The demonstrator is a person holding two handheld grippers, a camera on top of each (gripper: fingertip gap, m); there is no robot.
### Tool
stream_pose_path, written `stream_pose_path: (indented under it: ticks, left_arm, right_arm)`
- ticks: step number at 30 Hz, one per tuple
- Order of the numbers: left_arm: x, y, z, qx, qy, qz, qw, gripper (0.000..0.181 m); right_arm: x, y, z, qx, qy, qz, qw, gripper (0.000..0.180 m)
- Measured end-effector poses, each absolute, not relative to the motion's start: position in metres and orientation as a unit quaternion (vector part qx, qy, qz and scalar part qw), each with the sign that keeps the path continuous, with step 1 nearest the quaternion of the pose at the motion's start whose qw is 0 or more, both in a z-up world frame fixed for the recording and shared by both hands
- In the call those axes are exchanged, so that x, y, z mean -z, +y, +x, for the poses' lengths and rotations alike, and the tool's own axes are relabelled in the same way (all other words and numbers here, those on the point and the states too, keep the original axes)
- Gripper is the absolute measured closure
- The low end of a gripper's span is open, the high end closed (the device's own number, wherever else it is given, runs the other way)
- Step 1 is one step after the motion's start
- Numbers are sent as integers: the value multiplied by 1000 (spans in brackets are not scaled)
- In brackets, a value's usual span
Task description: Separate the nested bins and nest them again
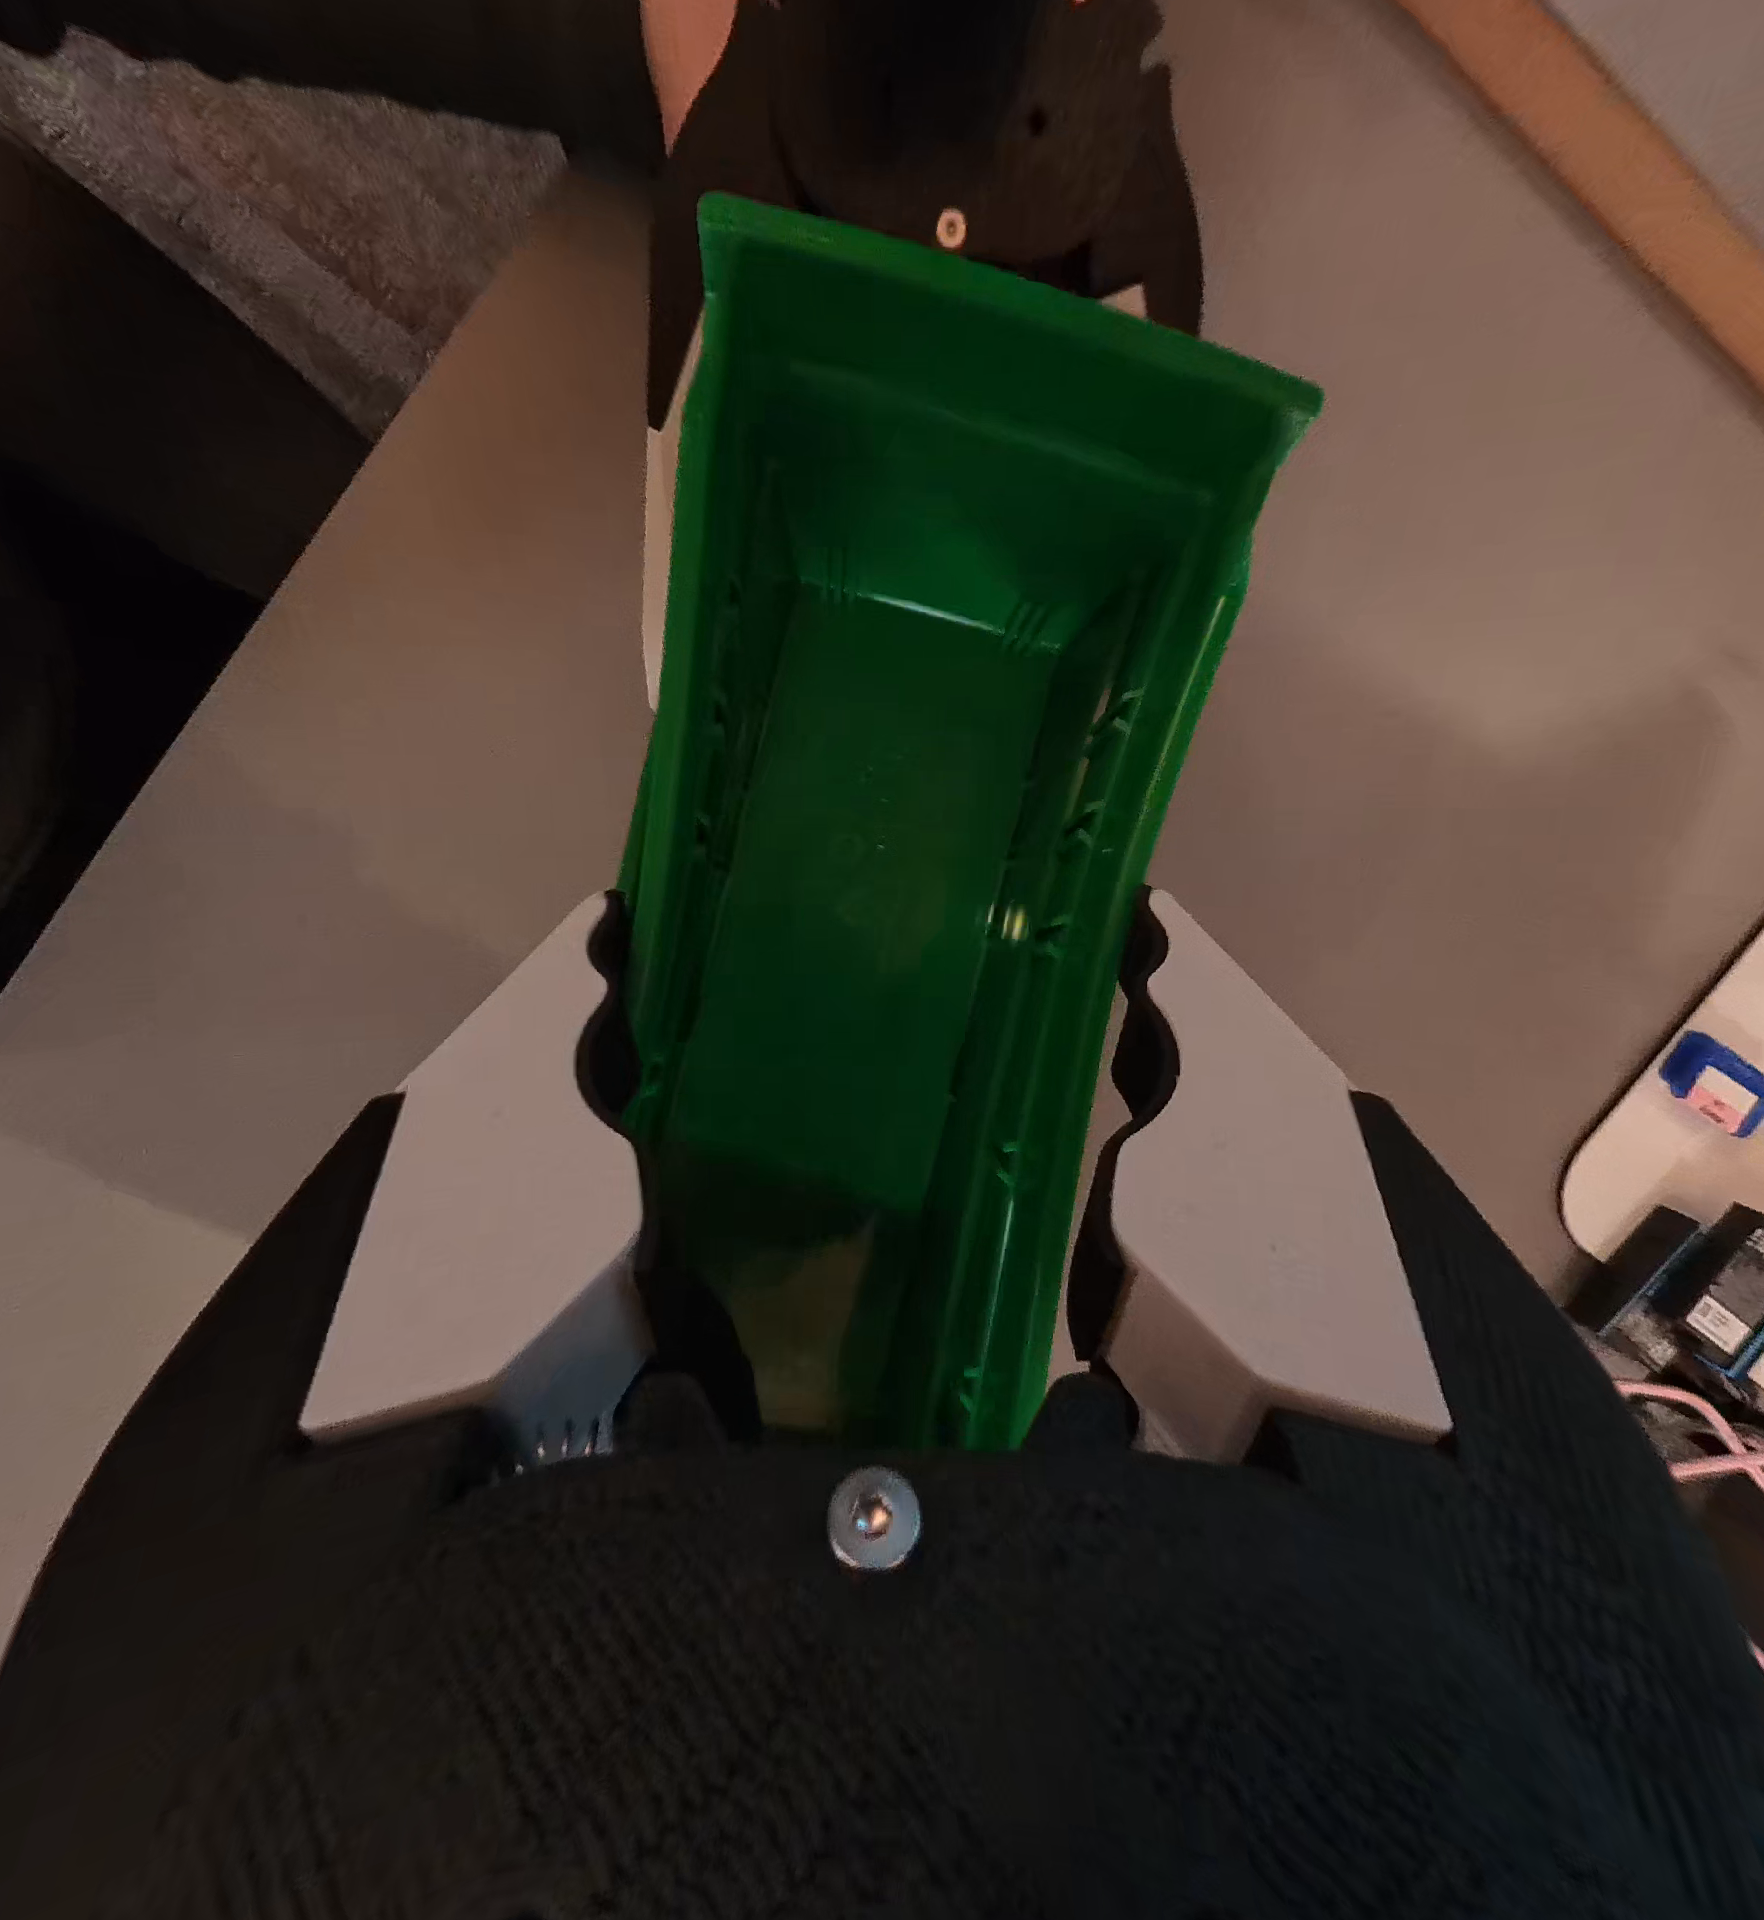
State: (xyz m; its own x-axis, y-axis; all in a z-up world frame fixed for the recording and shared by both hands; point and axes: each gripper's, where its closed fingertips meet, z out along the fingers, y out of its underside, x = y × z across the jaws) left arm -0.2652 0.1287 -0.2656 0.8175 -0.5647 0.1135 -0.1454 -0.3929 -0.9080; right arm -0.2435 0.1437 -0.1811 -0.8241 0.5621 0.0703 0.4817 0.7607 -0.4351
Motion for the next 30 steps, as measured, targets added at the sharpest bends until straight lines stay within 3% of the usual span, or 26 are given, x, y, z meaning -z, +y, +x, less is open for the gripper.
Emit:
stream_pose_path:
  ticks: [9,15,19,24,30]
  left_arm:
    - [263,116,-295,209,203,-812,506,53]
    - [267,103,-350,182,184,-842,473,56]
    - [244,93,-383,183,107,-828,519,42]
    - [200,79,-385,115,56,-791,598,31]
    - [172,73,-332,66,54,-780,620,21]
  right_arm:
    - [124,172,-250,-244,-896,-327,177,81]
    - [53,221,-248,-237,-832,-419,275,81]
    - [28,287,-228,-193,-738,-566,314,79]
    - [53,368,-186,-131,-565,-763,286,79]
    - [143,404,-141,-52,-450,-874,176,79]
